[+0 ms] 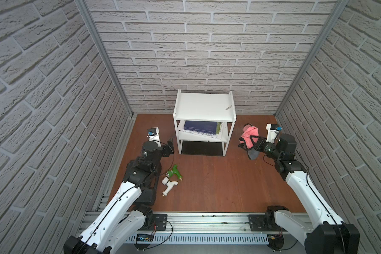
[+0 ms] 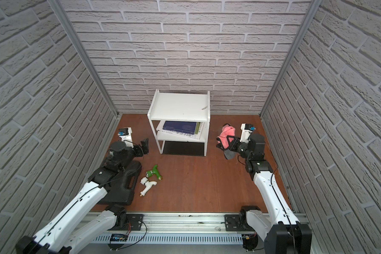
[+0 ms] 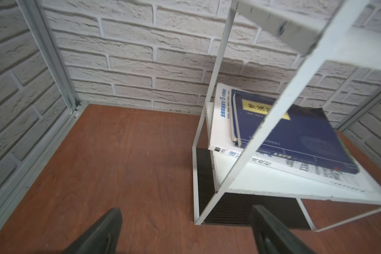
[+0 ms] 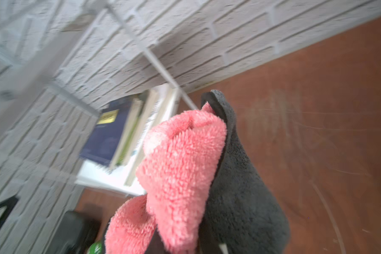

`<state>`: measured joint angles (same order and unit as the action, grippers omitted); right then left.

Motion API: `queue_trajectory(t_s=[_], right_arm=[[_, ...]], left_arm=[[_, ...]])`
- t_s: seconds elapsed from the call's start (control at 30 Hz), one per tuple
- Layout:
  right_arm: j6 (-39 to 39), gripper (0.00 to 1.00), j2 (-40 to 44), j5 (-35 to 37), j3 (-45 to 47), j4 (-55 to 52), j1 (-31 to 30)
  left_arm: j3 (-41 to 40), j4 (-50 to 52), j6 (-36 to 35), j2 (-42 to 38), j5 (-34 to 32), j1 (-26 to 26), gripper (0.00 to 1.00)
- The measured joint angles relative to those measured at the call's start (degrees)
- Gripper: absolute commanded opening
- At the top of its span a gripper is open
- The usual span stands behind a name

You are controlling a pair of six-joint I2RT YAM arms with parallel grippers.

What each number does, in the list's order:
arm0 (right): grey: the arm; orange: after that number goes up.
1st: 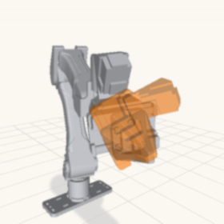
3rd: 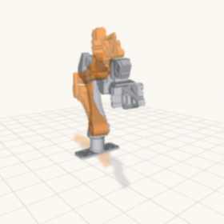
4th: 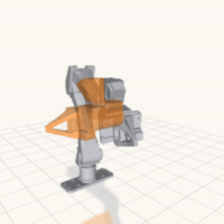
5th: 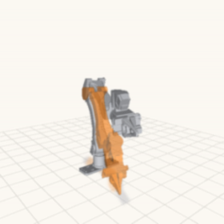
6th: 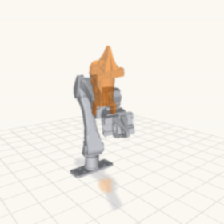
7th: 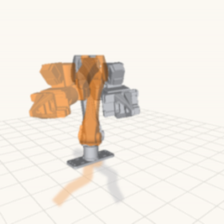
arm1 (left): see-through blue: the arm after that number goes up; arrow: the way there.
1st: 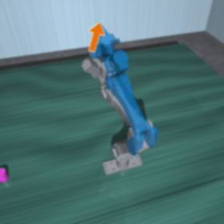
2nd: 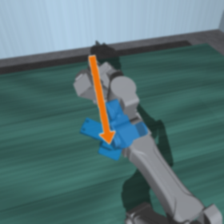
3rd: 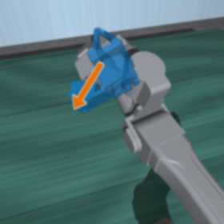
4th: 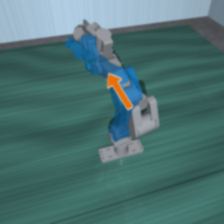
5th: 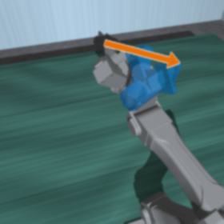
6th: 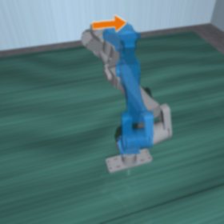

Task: Wipe the bookshelf clean with a cloth
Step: Adjust the cleaning item, then wipe the dust from the shelf.

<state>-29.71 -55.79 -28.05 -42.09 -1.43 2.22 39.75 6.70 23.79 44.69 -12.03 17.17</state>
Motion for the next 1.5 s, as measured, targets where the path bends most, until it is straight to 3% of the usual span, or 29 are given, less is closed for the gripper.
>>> queue_trajectory(t_s=[0.1, 0.2, 0.43, 0.6, 0.8, 0.83, 0.87, 0.9, 0.93, 1.03, 1.07, 1.1, 1.2, 1.3, 1.4, 1.5], right_arm=[[-1.1, 0.03, 2.3, -9.0, 0.7, 3.6, -3.3], [-1.6, 0.02, 1.7, -16.0, 0.7, 8.9, -8.2], [-1.0, 0.03, -3.4, -22.8, 0.7, 19.9, -19.1], [-2.0, 0.03, -6.3, -23.4, 0.7, 26.4, -22.3], [-2.4, 0.03, -6.7, -22.7, 0.7, 29.1, -23.4], [-2.4, 0.03, -6.7, -22.6, 0.7, 28.9, -23.5], [-2.4, 0.03, -6.6, -22.6, 0.7, 28.7, -23.5], [-2.3, 0.03, -6.6, -22.6, 0.7, 28.4, -23.5], [-1.6, 0.03, -6.5, -22.5, 0.7, 28.1, -23.5], [-1.0, 0.03, -6.1, -22.2, 0.5, 26.9, -23.5], [-0.8, 0.08, -6.1, -21.9, 0.5, 26.5, -23.6], [-0.4, 0.16, -6.0, -21.4, 0.5, 26.1, -24.0], [1.0, 0.48, -4.8, -16.6, 0.5, 23.5, -25.4], [3.4, 0.71, -2.0, -3.4, 1.7, 19.2, -25.0], [7.8, 0.76, 1.6, 13.2, 6.1, 16.5, -23.8], [12.5, 0.74, 2.5, 22.3, 8.3, 13.4, -23.1]], left_arm=[[-1.7, -2.3, 0.3, -3.7, 7.6, 1.1, 0.98], [-3.6, -7.8, 1.5, -2.3, 17.5, 3.8, 0.98], [0.1, -27.0, 5.6, 16.7, 40.8, 14.3, 0.98], [6.1, -33.3, 5.4, 26.4, 47.2, 20.0, 0.95], [8.8, -35.8, 3.9, 29.4, 51.0, 20.1, 0.67], [8.8, -35.7, 3.1, 29.4, 51.4, 20.1, 0.59], [8.8, -35.3, 2.6, 29.3, 51.6, 20.1, 0.37], [8.8, -34.5, 1.7, 29.2, 51.9, 20.0, 0.23], [8.8, -33.4, 1.1, 29.0, 52.7, 19.9, 0.15], [8.9, -28.8, -2.1, 27.6, 52.3, 19.6, 0.08], [8.9, -27.2, -3.3, 26.8, 52.0, 19.6, 0.04], [8.9, -25.6, -4.0, 25.9, 51.2, 19.7, 0.0], [8.0, -22.3, -5.8, 22.9, 46.1, 20.1, 0.0], [2.6, -21.3, -5.6, 16.6, 34.8, 20.1, 0.0], [-6.5, -18.9, -1.0, 7.9, 20.9, 18.1, 0.0], [-13.8, -13.9, 6.4, 2.2, 15.2, 12.6, 0.0]])
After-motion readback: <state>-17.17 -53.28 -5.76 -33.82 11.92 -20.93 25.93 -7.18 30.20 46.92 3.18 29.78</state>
